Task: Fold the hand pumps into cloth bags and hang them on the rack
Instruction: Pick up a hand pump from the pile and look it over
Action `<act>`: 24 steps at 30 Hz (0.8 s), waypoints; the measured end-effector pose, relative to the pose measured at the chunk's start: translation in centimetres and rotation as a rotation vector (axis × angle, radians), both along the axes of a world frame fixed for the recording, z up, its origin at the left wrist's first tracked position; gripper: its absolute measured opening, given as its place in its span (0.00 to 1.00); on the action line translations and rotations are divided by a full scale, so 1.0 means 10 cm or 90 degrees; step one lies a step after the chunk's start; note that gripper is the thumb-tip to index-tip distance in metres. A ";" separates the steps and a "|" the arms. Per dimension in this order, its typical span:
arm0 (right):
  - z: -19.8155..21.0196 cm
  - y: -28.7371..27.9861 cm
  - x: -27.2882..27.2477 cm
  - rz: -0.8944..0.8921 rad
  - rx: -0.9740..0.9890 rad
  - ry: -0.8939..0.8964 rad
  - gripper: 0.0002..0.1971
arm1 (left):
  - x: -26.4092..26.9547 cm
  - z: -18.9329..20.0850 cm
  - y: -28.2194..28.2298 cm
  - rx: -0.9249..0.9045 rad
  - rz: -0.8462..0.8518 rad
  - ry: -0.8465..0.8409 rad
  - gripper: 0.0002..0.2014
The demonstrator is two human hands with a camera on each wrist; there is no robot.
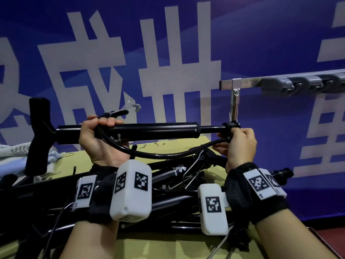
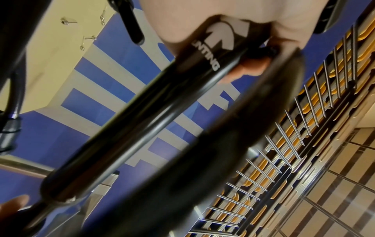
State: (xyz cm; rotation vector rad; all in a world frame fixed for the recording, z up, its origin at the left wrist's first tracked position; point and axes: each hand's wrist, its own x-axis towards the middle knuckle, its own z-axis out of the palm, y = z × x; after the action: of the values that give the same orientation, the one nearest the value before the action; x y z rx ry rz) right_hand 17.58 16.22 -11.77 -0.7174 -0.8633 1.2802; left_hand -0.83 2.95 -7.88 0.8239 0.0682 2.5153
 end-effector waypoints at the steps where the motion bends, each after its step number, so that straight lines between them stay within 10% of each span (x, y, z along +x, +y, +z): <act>1: 0.00 -0.01 0.00 0.003 0.004 -0.003 0.08 | -0.01 0.00 0.01 0.003 -0.006 0.010 0.28; 5: 0.00 -0.01 -0.01 0.004 0.006 -0.012 0.08 | -0.02 0.00 0.03 -0.013 -0.015 0.021 0.29; 10: 0.03 -0.02 0.02 0.039 -0.032 0.085 0.11 | 0.07 -0.03 0.04 -0.148 0.009 0.048 0.04; 24: 0.05 0.10 0.16 -0.066 -0.043 0.241 0.14 | 0.18 0.03 0.10 -0.491 -0.036 -0.109 0.11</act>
State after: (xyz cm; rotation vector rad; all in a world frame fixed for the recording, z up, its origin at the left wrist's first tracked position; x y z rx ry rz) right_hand 19.13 17.25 -11.24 -0.5403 -0.4727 1.3024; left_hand 0.96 3.96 -7.59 0.2833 0.8751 2.2078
